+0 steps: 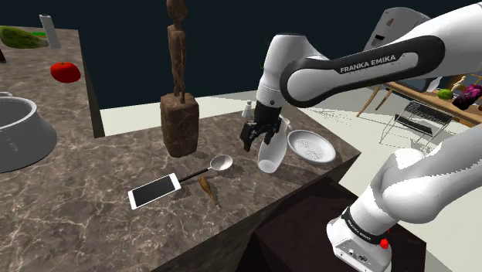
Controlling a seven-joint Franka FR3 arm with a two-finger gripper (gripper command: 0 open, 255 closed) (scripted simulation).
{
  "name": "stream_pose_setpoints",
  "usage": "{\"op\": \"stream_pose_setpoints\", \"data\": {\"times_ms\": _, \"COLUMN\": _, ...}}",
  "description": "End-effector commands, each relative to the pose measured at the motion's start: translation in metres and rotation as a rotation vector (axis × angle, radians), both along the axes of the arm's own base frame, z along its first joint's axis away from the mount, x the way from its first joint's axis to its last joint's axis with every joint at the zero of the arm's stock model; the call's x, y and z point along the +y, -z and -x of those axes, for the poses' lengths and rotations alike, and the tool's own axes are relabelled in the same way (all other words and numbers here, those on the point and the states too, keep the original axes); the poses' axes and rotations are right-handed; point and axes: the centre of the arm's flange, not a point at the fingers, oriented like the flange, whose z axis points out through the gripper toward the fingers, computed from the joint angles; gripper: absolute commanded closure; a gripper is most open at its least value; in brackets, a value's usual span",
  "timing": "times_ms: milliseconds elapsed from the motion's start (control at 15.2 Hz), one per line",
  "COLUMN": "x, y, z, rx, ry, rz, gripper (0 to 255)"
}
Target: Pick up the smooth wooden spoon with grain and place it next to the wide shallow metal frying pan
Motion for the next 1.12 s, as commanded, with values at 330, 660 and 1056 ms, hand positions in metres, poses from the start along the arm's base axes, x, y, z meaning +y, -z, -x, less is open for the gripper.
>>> {"op": "stream_pose_setpoints", "data": {"times_ms": 330, "x": 0.064, "y": 0.064, "z": -0.03, "rx": 0.01, "ry": 0.008, "rz": 0.025, "gripper": 0}}
{"op": "stream_pose_setpoints", "data": {"times_ms": 660, "x": 0.108, "y": 0.111, "z": -0.054, "rx": 0.017, "ry": 0.013, "rz": 0.044, "gripper": 0}}
{"op": "stream_pose_setpoints", "data": {"times_ms": 1056, "x": 0.145, "y": 0.156, "z": -0.073, "rx": 0.023, "ry": 0.017, "rz": 0.059, "gripper": 0}}
